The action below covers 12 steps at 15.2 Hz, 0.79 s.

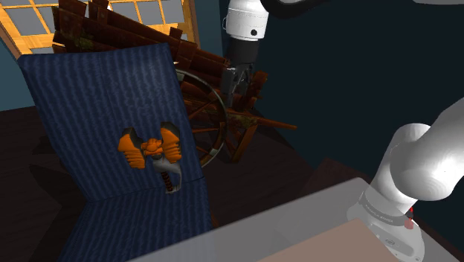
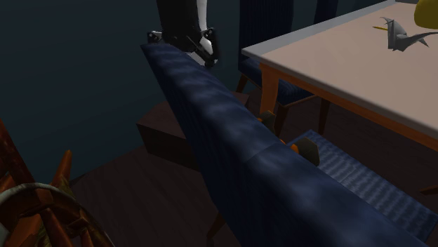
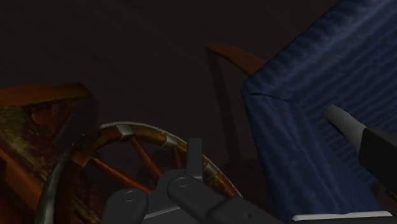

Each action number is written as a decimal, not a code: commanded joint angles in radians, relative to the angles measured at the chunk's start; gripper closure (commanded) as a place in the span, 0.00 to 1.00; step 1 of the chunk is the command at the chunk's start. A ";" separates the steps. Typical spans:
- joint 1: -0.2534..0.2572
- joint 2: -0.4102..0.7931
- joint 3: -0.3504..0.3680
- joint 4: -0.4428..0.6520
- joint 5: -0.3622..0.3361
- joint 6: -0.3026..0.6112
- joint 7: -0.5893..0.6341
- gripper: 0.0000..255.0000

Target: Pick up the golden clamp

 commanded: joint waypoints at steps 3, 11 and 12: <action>0.022 0.115 0.059 0.105 -0.019 0.031 0.038 0.00; 0.087 0.363 0.168 0.358 -0.118 0.052 0.129 0.00; 0.100 0.398 0.180 0.395 -0.136 0.050 0.141 0.00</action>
